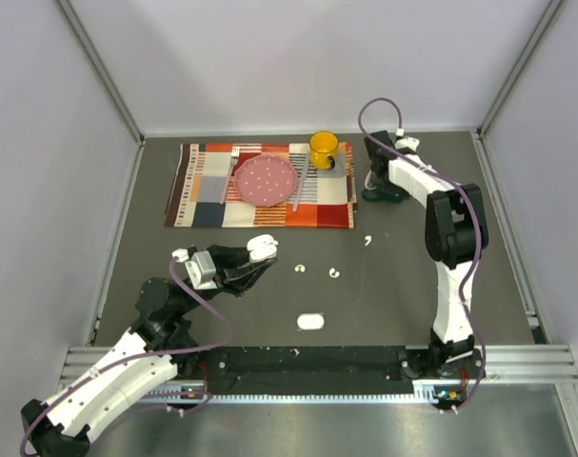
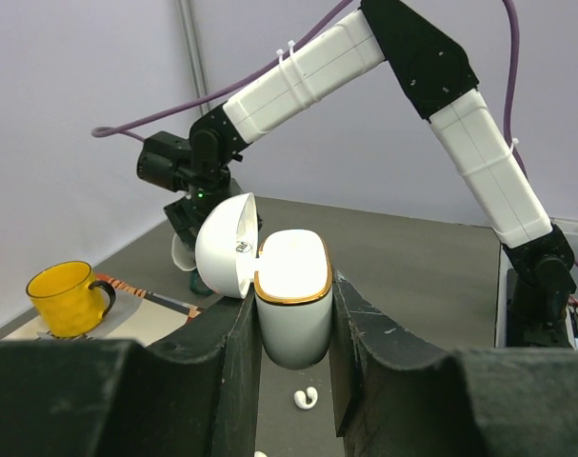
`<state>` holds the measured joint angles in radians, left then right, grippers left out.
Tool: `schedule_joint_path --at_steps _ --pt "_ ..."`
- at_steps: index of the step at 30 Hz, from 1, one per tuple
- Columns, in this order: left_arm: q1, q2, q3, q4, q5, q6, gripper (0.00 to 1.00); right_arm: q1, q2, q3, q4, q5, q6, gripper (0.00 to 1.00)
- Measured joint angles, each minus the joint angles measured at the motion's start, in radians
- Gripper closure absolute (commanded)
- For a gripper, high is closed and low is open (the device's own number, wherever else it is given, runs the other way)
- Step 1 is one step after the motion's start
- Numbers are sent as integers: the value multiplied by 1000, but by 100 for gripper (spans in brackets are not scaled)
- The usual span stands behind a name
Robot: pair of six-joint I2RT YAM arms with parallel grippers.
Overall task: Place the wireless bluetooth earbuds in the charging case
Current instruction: Adjust the distractor at the center of the board.
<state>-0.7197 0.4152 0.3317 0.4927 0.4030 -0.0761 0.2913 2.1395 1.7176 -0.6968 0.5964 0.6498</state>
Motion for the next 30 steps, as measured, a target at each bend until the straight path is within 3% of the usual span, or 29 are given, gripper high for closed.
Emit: schedule_joint_path --at_steps 10,18,30 --pt "0 33 0 8 3 -2 100 -90 -133 -180 67 -141 23 17" --pt "0 35 0 8 3 -2 100 -242 -214 -314 211 -390 74 20" --pt "-1 60 2 21 11 -3 100 -310 -285 -448 376 -580 98 5"
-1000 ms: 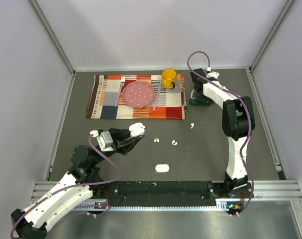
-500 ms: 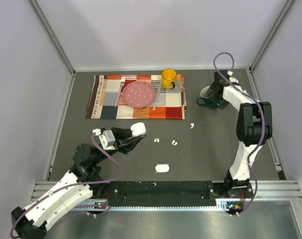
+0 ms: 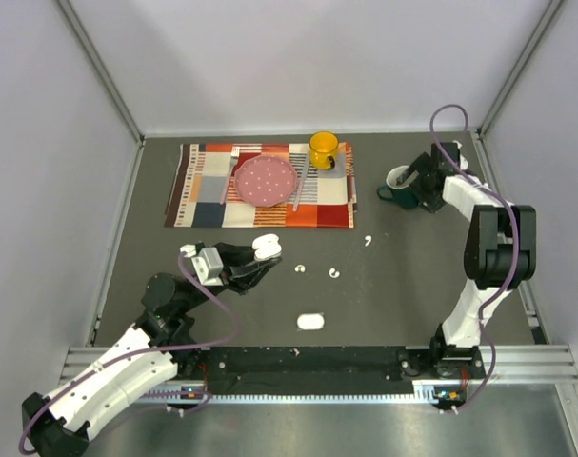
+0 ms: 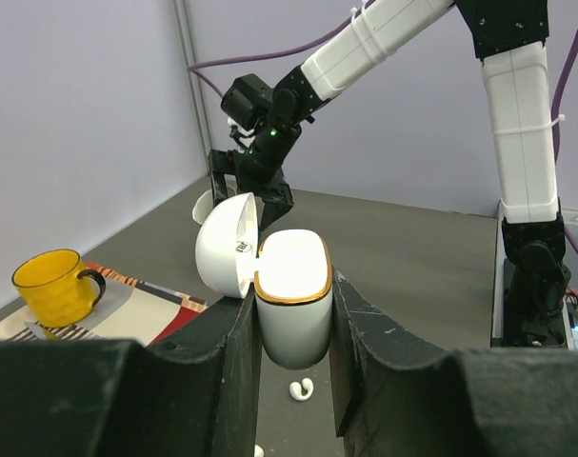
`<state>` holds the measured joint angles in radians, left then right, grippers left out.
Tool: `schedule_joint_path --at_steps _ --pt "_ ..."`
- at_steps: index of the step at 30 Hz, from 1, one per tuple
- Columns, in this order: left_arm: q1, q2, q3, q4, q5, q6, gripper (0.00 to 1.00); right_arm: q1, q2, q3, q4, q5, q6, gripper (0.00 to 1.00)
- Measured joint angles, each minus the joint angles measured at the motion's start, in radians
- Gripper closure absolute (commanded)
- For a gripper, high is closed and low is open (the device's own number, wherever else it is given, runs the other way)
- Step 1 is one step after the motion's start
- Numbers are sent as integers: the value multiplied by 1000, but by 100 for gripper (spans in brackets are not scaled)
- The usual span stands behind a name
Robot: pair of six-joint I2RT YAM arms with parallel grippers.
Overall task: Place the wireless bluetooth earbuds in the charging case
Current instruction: Adjust the distractor at the center of the board.
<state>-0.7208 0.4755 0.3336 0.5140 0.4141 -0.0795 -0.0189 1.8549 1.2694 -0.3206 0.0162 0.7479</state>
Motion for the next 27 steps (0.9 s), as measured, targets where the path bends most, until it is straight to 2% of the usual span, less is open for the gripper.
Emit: schedule_joint_path --at_steps 6,16,21,27 --pt "0 -1 6 1 0 0 100 -22 -69 10 10 -10 -14 5" --pt "0 0 7 1 8 0 100 -84 -74 36 -11 -32 -16 20" --pt "0 6 7 8 12 -1 100 -83 -104 -40 6 -94 -40 28" --pt "0 35 7 18 16 -13 100 -63 -105 -99 -6 -137 -61 28"
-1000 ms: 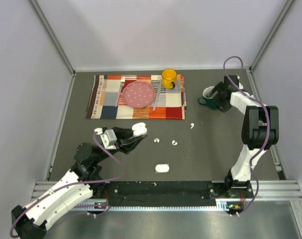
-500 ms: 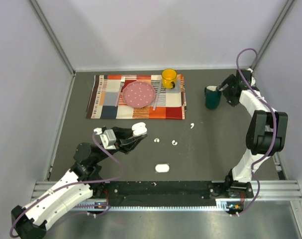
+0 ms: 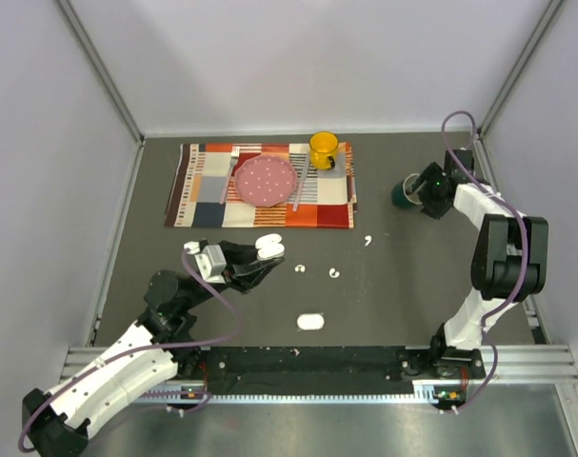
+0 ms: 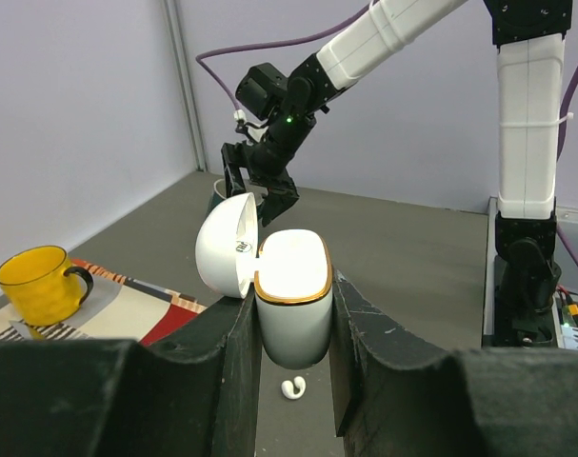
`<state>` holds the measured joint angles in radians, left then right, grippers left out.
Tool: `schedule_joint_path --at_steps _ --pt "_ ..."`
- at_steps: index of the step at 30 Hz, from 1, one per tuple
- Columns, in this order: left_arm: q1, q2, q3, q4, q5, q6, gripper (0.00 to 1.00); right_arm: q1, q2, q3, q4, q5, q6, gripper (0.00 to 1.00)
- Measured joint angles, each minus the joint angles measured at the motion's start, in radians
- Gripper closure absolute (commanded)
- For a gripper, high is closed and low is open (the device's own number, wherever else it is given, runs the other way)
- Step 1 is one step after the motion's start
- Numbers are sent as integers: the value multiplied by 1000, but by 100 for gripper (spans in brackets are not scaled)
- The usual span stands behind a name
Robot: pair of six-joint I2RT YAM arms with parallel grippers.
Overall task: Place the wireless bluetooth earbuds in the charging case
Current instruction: Adjust the distractor at the center of the board.
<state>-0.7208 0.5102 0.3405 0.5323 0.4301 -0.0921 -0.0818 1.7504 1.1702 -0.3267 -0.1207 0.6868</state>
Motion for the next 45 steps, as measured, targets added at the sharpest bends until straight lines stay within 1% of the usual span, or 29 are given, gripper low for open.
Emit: schedule_joint_path --at_steps 7,13,20,27,35,39,45 --pt "0 -3 0 4 0 -10 100 21 5 17 1 -7 -11 25" --pt "0 -24 0 5 -1 -10 100 24 71 162 -21 -6 -25 23" --pt "0 -24 0 5 -1 -10 100 45 100 239 -47 -11 -43 21" --pt "0 -23 0 5 0 -10 100 49 101 253 -69 -5 -64 20" --pt "0 -23 0 5 -1 -9 100 50 96 253 -90 -5 -101 12" --pt "0 -21 0 5 0 -9 100 53 45 253 -96 -2 -138 11" --pt "0 -10 0 5 0 -10 100 61 -128 248 -108 21 -183 11"
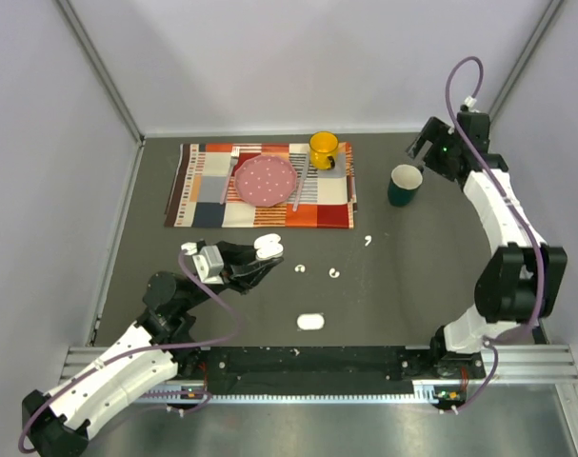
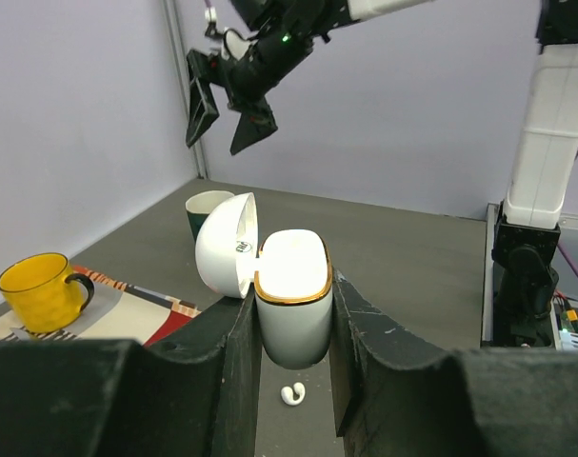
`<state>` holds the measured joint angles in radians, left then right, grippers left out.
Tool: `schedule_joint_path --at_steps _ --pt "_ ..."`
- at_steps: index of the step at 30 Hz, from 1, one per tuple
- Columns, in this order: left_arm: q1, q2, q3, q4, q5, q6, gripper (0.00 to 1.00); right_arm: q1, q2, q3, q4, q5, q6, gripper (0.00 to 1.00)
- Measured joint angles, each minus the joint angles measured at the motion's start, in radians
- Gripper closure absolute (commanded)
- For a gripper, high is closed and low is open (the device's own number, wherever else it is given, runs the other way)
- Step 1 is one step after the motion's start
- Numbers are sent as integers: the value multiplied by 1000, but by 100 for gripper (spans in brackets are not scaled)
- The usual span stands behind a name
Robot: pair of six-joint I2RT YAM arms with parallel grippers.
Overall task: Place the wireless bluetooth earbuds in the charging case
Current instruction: Adjust the distractor at the center of the board, then pick up the earbud from the center of the board.
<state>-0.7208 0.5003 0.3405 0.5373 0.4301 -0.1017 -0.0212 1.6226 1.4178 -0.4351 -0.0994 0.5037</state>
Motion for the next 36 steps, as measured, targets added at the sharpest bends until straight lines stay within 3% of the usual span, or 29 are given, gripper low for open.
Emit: schedule_joint_path --at_steps 6,10,18,25,36 --pt "0 0 0 0 -1 2 100 155 -216 -136 -5 64 -5 11" --pt "0 -9 0 -11 -1 8 100 273 -241 -228 -43 105 11 14" --pt "0 -21 0 -16 -1 19 100 325 -180 -360 -109 169 75 22" --pt "0 -42 0 -26 -2 25 100 394 -82 -364 -105 223 118 30" --pt "0 -93 0 -55 -20 41 100 399 67 -363 -81 253 136 42"
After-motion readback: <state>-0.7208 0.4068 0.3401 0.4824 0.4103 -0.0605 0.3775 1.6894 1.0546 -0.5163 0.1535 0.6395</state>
